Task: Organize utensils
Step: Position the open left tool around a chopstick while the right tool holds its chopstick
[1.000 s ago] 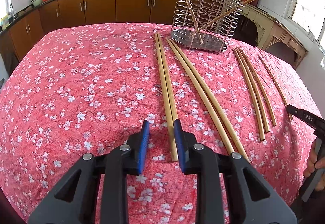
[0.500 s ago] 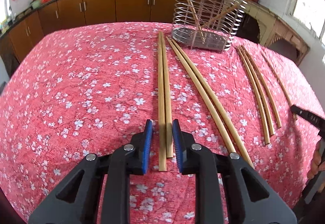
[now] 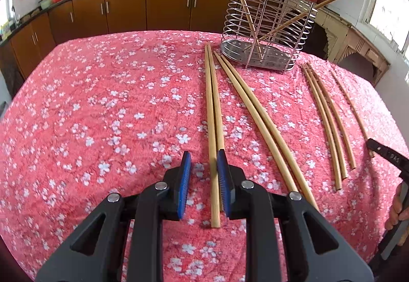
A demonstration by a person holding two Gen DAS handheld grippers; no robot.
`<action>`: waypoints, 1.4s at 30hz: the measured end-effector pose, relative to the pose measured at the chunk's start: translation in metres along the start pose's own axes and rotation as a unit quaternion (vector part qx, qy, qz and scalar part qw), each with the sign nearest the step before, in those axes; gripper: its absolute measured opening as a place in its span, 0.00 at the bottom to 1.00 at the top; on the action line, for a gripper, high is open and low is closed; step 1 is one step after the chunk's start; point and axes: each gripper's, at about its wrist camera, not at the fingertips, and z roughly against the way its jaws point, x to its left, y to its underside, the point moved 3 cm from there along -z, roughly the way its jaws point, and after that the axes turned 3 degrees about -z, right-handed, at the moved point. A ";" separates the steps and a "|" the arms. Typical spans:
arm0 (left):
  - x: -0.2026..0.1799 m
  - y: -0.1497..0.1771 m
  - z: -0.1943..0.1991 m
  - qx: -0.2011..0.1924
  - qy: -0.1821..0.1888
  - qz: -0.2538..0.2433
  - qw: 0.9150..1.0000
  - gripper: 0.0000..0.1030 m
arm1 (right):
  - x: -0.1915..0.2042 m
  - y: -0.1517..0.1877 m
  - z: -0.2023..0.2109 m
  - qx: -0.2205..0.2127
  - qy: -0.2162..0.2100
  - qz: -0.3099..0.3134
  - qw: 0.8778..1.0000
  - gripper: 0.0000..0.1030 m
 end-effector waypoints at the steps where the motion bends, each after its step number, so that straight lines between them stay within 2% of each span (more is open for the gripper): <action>1: -0.001 -0.001 0.000 0.003 0.006 0.000 1.000 0.22 | 0.000 0.000 0.000 0.000 0.000 0.001 1.000 0.08; 6: -0.004 0.000 0.002 0.004 0.010 -0.009 1.000 0.22 | 0.001 0.000 0.000 0.000 0.001 0.002 1.000 0.08; 7: -0.005 0.001 0.003 0.005 0.022 -0.009 1.000 0.22 | 0.000 -0.001 -0.001 0.000 0.001 0.002 1.000 0.08; 10: -0.006 0.002 0.001 0.009 0.005 -0.025 1.000 0.23 | -0.001 -0.001 -0.001 0.000 0.000 0.002 1.000 0.08; 20: 0.002 -0.002 -0.006 0.011 0.021 0.004 1.000 0.22 | -0.001 -0.002 -0.001 0.000 -0.001 0.003 1.000 0.08; 25: 0.026 0.002 0.001 0.007 -0.034 0.000 0.999 0.22 | -0.001 -0.002 -0.001 -0.001 0.000 0.004 1.000 0.08; 30: 0.055 0.003 0.004 0.006 -0.052 0.026 0.998 0.22 | 0.001 -0.001 -0.001 -0.004 0.004 0.010 1.000 0.08; 34: 0.058 0.010 0.010 0.007 -0.070 0.035 0.997 0.19 | 0.000 -0.001 -0.001 -0.002 0.003 0.008 1.000 0.08; 35: 0.057 0.013 0.012 0.006 -0.065 0.035 0.997 0.19 | 0.000 0.000 -0.001 -0.003 0.004 0.009 1.000 0.08; 38: 0.042 0.018 0.017 0.009 -0.002 0.028 1.000 0.19 | 0.000 0.000 -0.001 -0.002 0.006 0.010 1.000 0.08; 40: 0.046 0.016 0.019 0.007 0.017 0.041 0.999 0.19 | -0.001 0.000 -0.001 -0.001 0.004 0.008 1.000 0.08; 42: 0.057 0.011 0.018 0.005 0.015 0.062 0.998 0.19 | -0.002 0.000 -0.001 0.000 0.002 0.007 1.000 0.08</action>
